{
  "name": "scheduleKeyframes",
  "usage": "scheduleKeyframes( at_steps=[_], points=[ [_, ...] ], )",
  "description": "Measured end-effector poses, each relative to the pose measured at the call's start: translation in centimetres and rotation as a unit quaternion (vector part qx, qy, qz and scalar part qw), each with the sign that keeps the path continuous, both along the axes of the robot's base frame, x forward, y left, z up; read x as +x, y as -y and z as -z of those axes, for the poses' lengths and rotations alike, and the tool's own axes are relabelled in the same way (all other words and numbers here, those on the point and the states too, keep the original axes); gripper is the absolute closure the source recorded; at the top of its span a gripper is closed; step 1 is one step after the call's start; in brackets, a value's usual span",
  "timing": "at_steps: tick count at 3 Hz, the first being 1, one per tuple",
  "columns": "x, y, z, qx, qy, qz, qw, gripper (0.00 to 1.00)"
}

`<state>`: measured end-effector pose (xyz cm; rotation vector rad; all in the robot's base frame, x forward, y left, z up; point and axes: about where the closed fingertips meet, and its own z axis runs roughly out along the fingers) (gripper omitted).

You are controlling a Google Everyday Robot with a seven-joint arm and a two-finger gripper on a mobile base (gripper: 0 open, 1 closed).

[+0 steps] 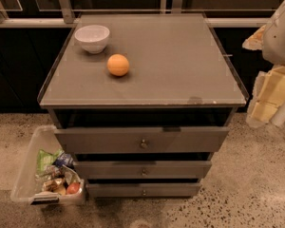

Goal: Open middle drawer

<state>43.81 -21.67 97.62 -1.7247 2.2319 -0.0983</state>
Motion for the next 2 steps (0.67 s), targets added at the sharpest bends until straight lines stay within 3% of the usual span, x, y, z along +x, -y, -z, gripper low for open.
scheduleKeyframes(
  at_steps=[1,2],
  points=[
    [-0.1,-0.1,-0.4,0.001,0.009,0.001,1.0000,0.00],
    [-1.8,-0.3,1.1,0.030,0.005,0.006,0.9995,0.00]
  ],
)
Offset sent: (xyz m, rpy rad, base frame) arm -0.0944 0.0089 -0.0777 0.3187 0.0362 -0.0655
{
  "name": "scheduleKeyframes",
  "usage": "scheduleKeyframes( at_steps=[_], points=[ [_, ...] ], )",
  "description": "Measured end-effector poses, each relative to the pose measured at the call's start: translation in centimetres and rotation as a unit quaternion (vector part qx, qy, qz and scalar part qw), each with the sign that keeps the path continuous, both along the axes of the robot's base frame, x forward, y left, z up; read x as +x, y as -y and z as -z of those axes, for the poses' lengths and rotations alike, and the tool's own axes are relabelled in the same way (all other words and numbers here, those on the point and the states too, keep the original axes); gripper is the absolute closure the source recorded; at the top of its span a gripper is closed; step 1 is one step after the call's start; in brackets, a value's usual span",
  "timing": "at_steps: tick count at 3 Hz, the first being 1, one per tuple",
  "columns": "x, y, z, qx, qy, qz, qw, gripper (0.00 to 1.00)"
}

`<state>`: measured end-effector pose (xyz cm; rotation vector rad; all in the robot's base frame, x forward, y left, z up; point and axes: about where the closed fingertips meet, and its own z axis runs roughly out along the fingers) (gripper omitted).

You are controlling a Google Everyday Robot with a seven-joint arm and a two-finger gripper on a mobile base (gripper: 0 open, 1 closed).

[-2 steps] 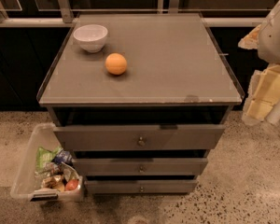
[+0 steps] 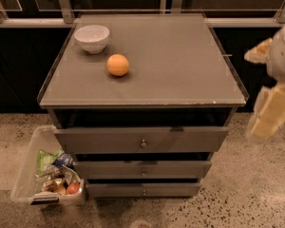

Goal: Open middle drawer

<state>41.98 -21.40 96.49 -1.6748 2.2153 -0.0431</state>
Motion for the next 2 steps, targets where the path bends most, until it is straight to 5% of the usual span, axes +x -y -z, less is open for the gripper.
scheduleKeyframes(
  at_steps=[1,2],
  points=[
    [-3.8,-1.2,3.2,0.066,0.017,0.010,0.9976,0.00],
    [-6.3,-3.2,7.9,0.131,0.034,0.013,0.9907,0.00]
  ],
)
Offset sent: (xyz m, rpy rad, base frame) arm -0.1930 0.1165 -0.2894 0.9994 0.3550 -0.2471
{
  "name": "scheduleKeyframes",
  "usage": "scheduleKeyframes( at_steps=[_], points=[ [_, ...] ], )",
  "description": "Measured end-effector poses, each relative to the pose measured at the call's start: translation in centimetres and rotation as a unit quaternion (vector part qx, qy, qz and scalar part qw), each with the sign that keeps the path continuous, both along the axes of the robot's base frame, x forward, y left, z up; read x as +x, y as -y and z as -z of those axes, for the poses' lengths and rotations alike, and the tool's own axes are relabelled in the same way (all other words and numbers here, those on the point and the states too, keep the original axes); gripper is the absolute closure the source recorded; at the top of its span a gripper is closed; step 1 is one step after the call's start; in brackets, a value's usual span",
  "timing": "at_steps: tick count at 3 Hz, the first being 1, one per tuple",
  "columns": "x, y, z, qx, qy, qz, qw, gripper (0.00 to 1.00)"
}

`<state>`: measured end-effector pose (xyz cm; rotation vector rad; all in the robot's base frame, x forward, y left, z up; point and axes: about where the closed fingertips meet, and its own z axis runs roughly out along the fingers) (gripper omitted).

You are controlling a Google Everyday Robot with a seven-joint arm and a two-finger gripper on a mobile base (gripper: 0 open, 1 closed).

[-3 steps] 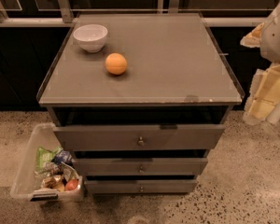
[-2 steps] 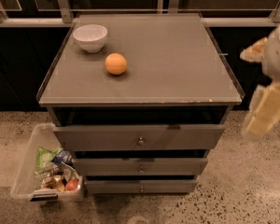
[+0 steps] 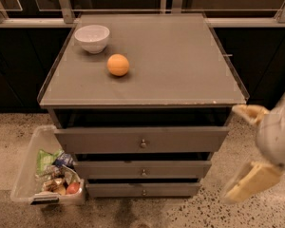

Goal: Open middle drawer

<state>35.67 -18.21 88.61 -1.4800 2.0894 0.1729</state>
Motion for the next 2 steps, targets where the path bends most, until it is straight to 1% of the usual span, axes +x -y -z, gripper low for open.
scheduleKeyframes(
  at_steps=[1,2],
  points=[
    [-2.5,-2.3,7.5,0.087,-0.021,0.011,0.9959,0.00],
    [-6.0,-6.7,15.7,0.205,-0.097,0.029,0.9735,0.00]
  ],
)
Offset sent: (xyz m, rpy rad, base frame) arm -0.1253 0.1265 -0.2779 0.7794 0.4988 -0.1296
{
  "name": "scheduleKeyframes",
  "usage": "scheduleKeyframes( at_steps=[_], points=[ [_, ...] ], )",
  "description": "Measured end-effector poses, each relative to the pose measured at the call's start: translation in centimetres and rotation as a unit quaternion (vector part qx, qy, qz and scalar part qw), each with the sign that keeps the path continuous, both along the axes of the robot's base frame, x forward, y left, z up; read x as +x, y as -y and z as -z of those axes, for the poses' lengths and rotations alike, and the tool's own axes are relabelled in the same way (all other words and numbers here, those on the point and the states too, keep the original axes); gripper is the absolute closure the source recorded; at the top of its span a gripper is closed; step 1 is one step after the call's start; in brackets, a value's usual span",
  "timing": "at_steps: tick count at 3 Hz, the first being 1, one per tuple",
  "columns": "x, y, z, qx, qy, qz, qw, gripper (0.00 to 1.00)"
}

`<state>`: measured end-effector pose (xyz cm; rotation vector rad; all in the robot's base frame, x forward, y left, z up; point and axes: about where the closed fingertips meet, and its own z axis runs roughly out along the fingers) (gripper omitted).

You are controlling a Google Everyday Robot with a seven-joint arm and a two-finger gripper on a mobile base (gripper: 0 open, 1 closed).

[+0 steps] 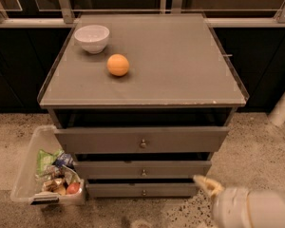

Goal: Open middle drawer

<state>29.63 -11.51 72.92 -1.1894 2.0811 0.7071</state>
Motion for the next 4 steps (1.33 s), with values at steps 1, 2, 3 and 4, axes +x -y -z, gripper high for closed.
scheduleKeyframes(
  at_steps=[1,2,3,4],
  points=[
    [-2.6,-2.8,4.8,0.052,-0.074,0.004,0.9959,0.00],
    [-2.9,-3.0,4.5,0.054,-0.075,0.003,0.9957,0.00],
    [-2.2,-1.1,5.9,0.059,-0.046,0.035,0.9966,0.00],
    [1.0,1.5,8.2,0.062,0.006,0.062,0.9961,0.00]
  ],
)
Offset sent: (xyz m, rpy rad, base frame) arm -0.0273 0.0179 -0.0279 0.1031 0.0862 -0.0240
